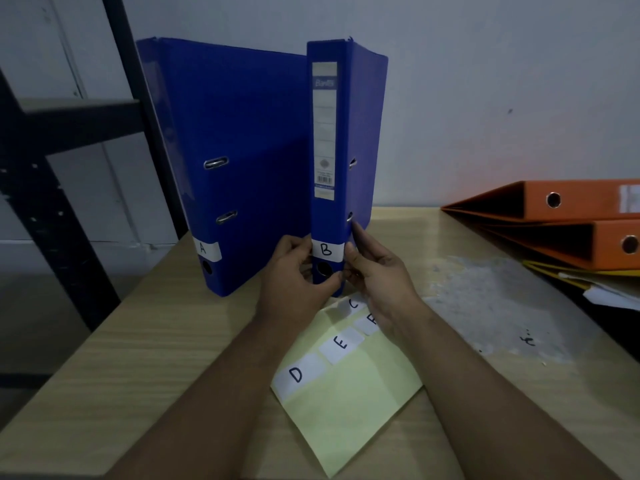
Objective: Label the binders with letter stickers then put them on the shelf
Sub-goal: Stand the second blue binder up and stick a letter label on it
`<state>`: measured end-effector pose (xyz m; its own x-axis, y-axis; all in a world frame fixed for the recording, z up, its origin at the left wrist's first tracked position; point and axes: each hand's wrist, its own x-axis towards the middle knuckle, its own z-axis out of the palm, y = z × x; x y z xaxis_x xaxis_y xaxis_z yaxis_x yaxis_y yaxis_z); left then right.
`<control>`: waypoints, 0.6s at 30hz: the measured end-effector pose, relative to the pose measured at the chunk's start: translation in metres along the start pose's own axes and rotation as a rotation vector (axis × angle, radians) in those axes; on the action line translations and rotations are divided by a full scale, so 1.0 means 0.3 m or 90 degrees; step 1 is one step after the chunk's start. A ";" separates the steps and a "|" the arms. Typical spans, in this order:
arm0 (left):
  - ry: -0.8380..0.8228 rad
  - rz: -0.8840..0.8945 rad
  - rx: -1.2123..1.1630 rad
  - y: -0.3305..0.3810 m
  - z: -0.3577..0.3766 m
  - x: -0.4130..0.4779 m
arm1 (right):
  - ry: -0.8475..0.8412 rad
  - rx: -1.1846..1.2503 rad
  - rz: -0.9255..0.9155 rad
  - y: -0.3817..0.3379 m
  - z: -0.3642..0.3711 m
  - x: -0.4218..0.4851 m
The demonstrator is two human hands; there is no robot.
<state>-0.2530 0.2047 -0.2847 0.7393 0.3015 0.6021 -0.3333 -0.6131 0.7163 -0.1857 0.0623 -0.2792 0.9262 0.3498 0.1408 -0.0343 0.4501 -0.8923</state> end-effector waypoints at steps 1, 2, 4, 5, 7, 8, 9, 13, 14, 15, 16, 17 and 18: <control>-0.008 -0.001 0.004 0.003 0.001 -0.002 | 0.006 -0.002 0.000 0.002 0.000 0.000; -0.017 -0.005 0.008 0.003 0.001 -0.001 | 0.012 -0.004 -0.001 0.004 0.002 -0.001; -0.041 -0.022 0.023 -0.003 0.003 0.001 | 0.019 -0.011 -0.012 0.000 0.012 -0.010; -0.055 -0.035 0.033 -0.008 0.004 0.003 | 0.022 -0.015 -0.025 -0.004 0.018 -0.019; -0.081 -0.063 0.045 -0.017 0.007 0.009 | 0.014 -0.040 -0.064 -0.012 0.027 -0.040; -0.090 -0.072 0.040 -0.018 0.006 0.010 | 0.008 -0.073 -0.084 -0.015 0.030 -0.051; -0.097 -0.074 0.027 -0.015 0.006 0.012 | 0.002 -0.109 -0.101 -0.015 0.030 -0.061; -0.065 -0.085 -0.019 0.002 -0.010 0.002 | 0.008 -0.174 -0.115 0.001 0.023 -0.061; -0.050 -0.101 -0.019 0.006 -0.015 -0.001 | 0.012 -0.183 -0.115 0.003 0.021 -0.059; -0.039 -0.108 -0.018 0.011 -0.020 -0.005 | 0.014 -0.187 -0.115 0.003 0.022 -0.060; -0.034 -0.106 -0.013 0.013 -0.021 -0.007 | 0.013 -0.188 -0.115 0.003 0.022 -0.062; -0.033 -0.097 -0.004 0.016 -0.021 -0.010 | 0.011 -0.190 -0.113 0.002 0.023 -0.064; -0.029 -0.086 0.006 0.018 -0.020 -0.011 | 0.012 -0.197 -0.110 0.001 0.022 -0.068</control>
<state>-0.2608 0.2050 -0.2807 0.8032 0.3483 0.4833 -0.2236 -0.5756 0.7865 -0.2070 0.0608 -0.2794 0.9153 0.2740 0.2952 0.2357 0.2299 -0.9442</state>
